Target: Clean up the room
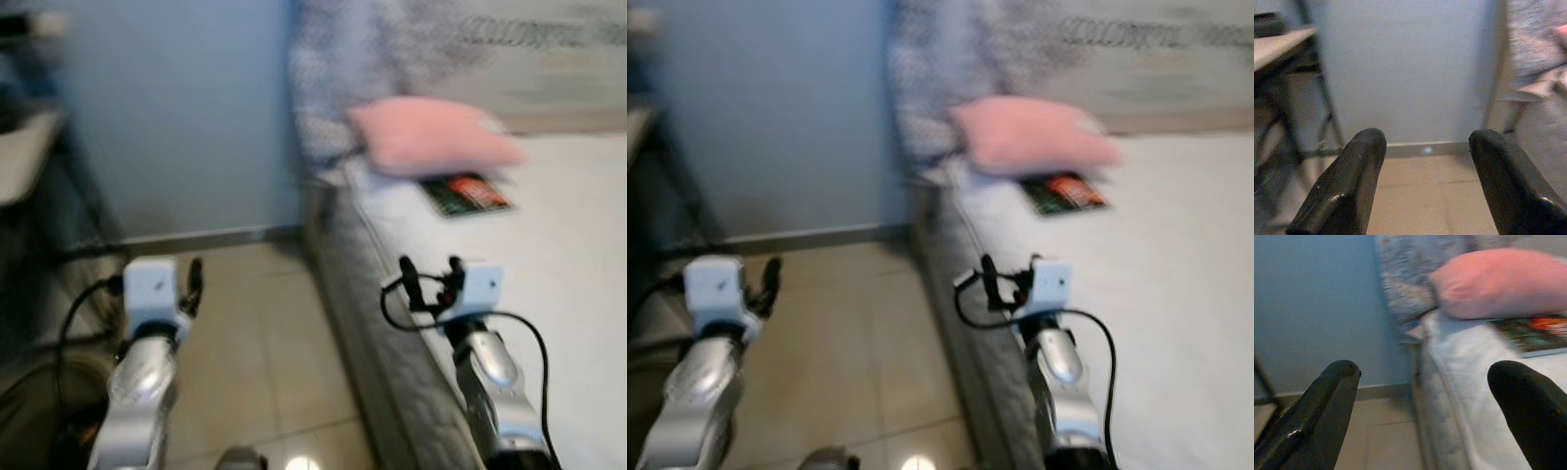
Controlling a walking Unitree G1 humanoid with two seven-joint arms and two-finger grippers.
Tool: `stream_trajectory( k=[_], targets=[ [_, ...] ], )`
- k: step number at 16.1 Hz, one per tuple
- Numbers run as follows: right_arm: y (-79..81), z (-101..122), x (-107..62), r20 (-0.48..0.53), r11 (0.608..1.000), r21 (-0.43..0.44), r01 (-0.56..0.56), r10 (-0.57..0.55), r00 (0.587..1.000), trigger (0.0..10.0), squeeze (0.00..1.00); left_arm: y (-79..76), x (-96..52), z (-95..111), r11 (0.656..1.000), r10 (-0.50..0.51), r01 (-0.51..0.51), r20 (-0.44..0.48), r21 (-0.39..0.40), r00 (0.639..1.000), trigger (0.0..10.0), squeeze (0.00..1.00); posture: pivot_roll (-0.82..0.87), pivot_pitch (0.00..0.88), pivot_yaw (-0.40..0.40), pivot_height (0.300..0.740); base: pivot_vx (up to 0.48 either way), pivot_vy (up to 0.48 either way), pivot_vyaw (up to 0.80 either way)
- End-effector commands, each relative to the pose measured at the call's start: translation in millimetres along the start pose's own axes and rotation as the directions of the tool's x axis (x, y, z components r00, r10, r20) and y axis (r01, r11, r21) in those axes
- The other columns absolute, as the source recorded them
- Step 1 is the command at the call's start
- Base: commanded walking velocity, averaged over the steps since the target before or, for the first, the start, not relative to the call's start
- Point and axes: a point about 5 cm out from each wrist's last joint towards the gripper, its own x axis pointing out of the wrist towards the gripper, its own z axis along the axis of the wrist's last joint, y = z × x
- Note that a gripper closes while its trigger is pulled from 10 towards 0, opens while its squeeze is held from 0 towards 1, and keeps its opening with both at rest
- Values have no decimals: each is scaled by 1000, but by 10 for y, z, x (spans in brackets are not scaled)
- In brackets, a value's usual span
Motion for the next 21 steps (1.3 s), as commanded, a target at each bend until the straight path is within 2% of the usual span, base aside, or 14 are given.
stream_trajectory(
  k=[1, 3, 5, 7, 9, 11, 14, 17, 21],
  targets=[
    [-52, 30, -11, 17, 1000, -9, 17, -17, 1000, 10000, 0, -95, 18, 94, 999, -36, 36, 29, -12, 999, 10000, 0, 81, 0, -49, 710, 0, 0, 638],
    [29, -20, -26, 2, 1000, -16, -18, 18, 1000, 10000, 0, -240, 69, 248, 997, -72, 70, 85, 32, 994, 10000, 0, 91, 0, -57, 710, 0, 0, 638],
    [51, -29, -10, -5, 999, -16, -28, 28, 1000, 10000, 0, -242, 105, 286, 996, -71, 65, 91, 63, 993, 10000, 0, 93, 0, -58, 710, 0, 0, 638],
    [69, -47, 19, -23, 1000, 3, -29, 29, 999, 10000, 0, -192, 126, 286, 998, -54, 53, 80, 15, 995, 10000, 0, 97, 0, -61, 710, 356, 0, 600],
    [59, -69, 15, -37, 1000, 6, -25, 25, 999, 10000, 0, -163, 139, 244, 1000, -26, 26, 49, -5, 998, 10000, 0, 96, 0, -63, 710, 461, 0, 0],
    [55, -69, 12, -34, 1000, 7, -22, 22, 999, 10000, 0, -180, 143, 232, 1000, -24, 24, 41, 8, 999, 10000, 0, 92, 0, -61, 710, 461, 0, 0],
    [74, -53, 33, -22, 1000, -1, -19, 19, 1000, 10000, 0, -190, 163, 222, 999, -36, 36, 33, 14, 999, 10000, 0, 89, 0, -57, 710, 461, 0, 0],
    [69, -39, 50, -11, 1000, -11, 1, -1, 1000, 10000, 0, -194, 262, 264, 995, -81, 78, 44, 56, 996, 10000, 0, 91, 0, -57, 710, 461, 0, 0],
    [81, -61, 58, -18, 1000, -20, 0, 0, 1000, 10000, 0, -173, 304, 276, 996, -73, 71, 43, 49, 996, 10000, 0, 91, 0, -57, 710, 460, 0, -578]
  ],
)
